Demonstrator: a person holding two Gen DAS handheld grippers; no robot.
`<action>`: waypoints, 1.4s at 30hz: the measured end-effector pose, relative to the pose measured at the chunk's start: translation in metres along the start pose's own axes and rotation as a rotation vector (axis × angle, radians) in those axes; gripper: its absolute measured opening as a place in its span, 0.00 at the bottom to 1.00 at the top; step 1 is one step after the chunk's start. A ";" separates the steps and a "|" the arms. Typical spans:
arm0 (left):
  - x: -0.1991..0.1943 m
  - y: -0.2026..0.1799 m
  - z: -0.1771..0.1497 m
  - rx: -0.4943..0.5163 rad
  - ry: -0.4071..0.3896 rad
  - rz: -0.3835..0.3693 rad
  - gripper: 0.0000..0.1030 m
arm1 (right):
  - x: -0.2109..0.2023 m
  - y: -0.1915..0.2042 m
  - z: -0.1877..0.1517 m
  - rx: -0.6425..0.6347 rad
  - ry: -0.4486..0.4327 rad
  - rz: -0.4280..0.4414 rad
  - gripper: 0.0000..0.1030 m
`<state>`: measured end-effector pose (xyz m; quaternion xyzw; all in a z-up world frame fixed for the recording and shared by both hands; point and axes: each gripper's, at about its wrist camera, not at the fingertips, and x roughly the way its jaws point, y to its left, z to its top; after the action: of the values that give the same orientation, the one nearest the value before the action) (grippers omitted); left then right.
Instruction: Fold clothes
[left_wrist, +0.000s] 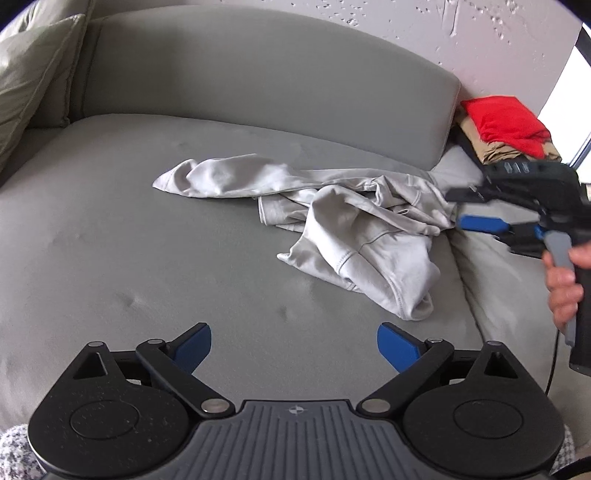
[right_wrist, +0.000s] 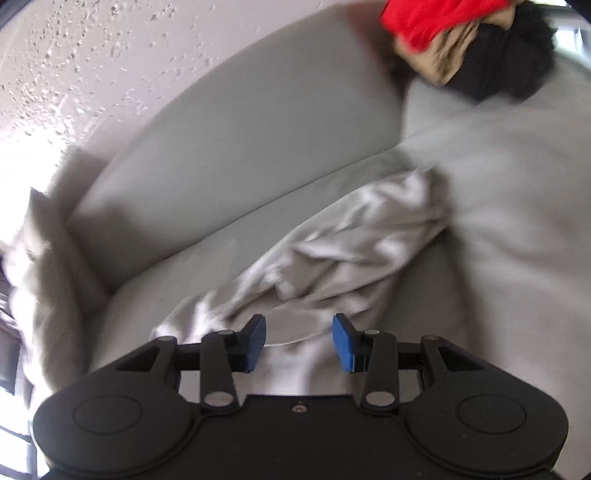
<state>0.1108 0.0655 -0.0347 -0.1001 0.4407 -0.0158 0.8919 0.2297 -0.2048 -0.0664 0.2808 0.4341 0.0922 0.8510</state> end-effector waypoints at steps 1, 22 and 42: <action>0.000 -0.001 0.000 0.005 -0.004 0.005 0.91 | 0.006 0.001 0.000 0.047 0.015 0.036 0.38; -0.043 0.031 -0.008 -0.009 -0.069 0.045 0.73 | 0.002 0.038 0.005 0.484 -0.110 0.425 0.03; -0.202 0.052 -0.063 0.086 -0.112 -0.155 0.75 | -0.162 0.027 -0.165 0.234 0.209 0.254 0.38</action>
<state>-0.0654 0.1295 0.0768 -0.0961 0.3801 -0.0979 0.9147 0.0035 -0.1813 -0.0170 0.4191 0.4888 0.1764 0.7445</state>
